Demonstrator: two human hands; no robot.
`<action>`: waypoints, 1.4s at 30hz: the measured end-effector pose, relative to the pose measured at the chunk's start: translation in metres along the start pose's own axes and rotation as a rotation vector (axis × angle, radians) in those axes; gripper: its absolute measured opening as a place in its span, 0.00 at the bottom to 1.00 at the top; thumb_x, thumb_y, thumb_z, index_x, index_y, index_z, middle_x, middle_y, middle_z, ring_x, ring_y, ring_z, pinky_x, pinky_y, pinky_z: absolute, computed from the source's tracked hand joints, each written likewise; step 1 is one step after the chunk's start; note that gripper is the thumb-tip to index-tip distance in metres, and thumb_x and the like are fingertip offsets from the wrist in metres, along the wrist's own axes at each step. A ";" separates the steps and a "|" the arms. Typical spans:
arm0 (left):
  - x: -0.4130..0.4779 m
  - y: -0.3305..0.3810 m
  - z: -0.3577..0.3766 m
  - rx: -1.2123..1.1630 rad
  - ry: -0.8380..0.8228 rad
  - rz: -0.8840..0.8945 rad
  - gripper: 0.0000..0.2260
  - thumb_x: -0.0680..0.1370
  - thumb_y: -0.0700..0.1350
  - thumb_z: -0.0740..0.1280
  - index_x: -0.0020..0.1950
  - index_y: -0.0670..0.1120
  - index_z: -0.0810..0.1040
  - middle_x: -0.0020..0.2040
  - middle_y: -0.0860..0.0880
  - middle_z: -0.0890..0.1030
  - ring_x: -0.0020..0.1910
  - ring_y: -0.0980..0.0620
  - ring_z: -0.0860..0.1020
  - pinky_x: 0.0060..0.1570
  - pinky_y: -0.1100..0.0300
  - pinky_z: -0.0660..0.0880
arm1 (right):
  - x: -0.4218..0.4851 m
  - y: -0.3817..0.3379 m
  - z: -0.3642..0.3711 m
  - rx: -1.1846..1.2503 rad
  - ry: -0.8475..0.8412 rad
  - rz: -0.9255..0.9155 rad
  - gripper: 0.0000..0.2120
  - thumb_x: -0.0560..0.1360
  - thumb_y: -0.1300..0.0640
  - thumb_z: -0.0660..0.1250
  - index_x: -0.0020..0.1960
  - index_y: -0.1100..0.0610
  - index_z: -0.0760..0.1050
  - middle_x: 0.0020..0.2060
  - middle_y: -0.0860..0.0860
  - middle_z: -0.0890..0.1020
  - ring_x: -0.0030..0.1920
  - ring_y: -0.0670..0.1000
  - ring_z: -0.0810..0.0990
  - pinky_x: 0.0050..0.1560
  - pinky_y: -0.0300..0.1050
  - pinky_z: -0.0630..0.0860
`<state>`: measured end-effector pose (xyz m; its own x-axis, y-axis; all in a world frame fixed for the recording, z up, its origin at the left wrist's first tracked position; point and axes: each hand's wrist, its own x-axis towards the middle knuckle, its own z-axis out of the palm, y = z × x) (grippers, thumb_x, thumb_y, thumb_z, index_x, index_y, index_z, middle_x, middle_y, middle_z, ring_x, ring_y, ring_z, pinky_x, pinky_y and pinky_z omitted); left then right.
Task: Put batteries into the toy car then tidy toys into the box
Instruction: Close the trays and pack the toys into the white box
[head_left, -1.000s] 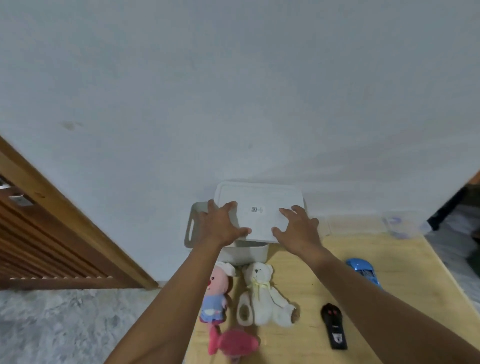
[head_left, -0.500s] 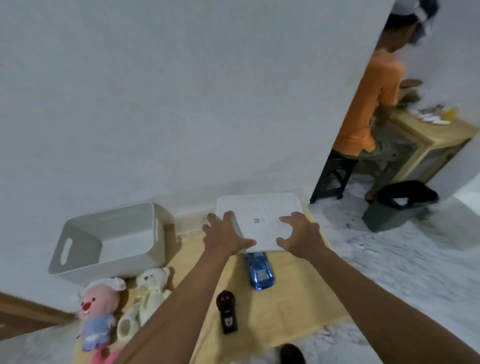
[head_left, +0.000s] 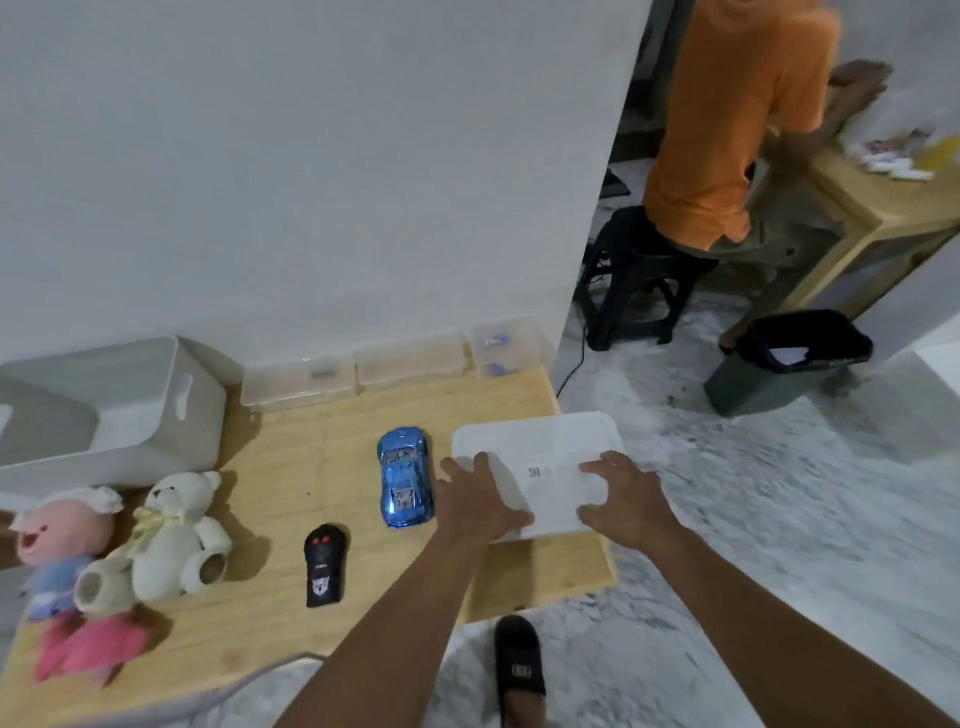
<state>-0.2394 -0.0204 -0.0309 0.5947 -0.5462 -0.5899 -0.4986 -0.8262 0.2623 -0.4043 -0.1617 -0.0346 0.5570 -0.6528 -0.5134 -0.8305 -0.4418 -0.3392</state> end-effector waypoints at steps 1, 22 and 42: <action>-0.001 0.001 0.005 0.011 -0.015 -0.013 0.51 0.69 0.65 0.77 0.81 0.52 0.52 0.77 0.38 0.51 0.74 0.32 0.63 0.67 0.44 0.73 | 0.001 0.005 0.004 0.009 -0.015 0.002 0.33 0.71 0.45 0.71 0.74 0.42 0.68 0.79 0.46 0.59 0.76 0.57 0.63 0.72 0.49 0.58; -0.009 -0.030 -0.079 -0.139 0.320 -0.010 0.25 0.79 0.58 0.67 0.74 0.51 0.71 0.65 0.46 0.78 0.64 0.44 0.78 0.55 0.52 0.75 | 0.016 -0.106 -0.023 -0.110 0.155 -0.242 0.20 0.77 0.43 0.67 0.67 0.46 0.74 0.71 0.48 0.71 0.68 0.56 0.74 0.70 0.56 0.65; -0.069 -0.437 -0.193 -0.298 0.355 -0.418 0.31 0.77 0.58 0.70 0.77 0.51 0.65 0.69 0.41 0.71 0.69 0.37 0.72 0.68 0.44 0.71 | -0.045 -0.483 0.177 -0.094 -0.152 -0.454 0.30 0.77 0.46 0.67 0.76 0.44 0.60 0.70 0.54 0.67 0.64 0.63 0.74 0.58 0.53 0.76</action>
<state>0.0592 0.3512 0.0425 0.9005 -0.1387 -0.4122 -0.0115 -0.9550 0.2963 -0.0291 0.1901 0.0133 0.8498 -0.2872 -0.4420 -0.4961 -0.7190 -0.4866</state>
